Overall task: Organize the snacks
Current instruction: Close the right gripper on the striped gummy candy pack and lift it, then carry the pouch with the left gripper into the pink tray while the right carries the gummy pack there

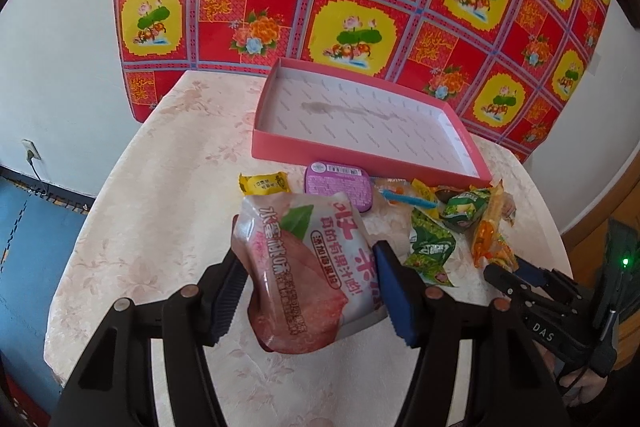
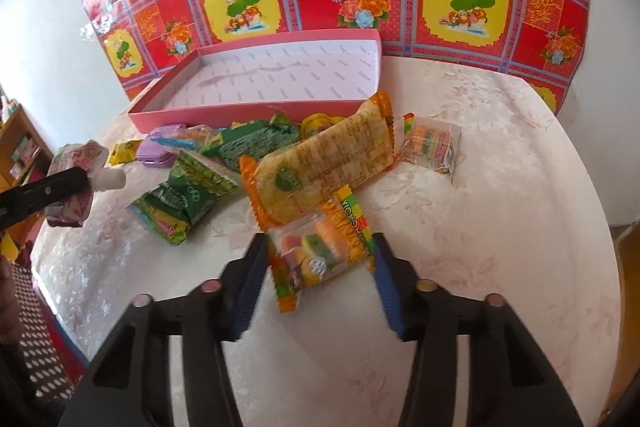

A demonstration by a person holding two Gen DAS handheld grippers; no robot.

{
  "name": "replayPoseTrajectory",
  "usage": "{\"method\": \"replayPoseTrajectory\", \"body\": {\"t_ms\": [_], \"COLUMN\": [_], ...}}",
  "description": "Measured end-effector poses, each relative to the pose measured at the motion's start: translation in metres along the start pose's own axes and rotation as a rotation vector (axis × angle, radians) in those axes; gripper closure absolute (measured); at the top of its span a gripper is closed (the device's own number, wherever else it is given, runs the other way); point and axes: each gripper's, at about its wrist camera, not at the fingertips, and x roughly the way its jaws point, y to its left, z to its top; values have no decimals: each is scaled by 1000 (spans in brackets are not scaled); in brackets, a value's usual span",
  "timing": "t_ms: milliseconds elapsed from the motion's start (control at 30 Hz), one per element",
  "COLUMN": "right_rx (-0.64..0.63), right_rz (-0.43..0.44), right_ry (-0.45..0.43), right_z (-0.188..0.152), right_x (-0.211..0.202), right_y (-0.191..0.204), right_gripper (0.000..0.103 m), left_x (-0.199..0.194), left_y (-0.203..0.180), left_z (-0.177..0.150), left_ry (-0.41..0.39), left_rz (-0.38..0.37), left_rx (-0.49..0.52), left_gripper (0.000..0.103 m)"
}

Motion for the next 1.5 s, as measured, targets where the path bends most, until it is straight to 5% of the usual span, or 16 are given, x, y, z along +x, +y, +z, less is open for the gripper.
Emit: {"method": "replayPoseTrajectory", "body": {"t_ms": [533,1067,1500], "right_rx": [-35,-62,-6], "right_rz": [40,89,125], "right_ry": [-60,-139,-114], "right_z": [10,91,150], "right_x": [-39,-57,-29], "right_y": [6,3,-1], "right_gripper": [60,60,60], "left_x": [-11,-7,12], "left_y": [-5,-30,-55], "left_z": [20,95,146], "left_ry": [-28,-71,-86], "left_rz": [-5,-33,-19], "left_rx": [3,42,74], "left_gripper": [38,38,38]}}
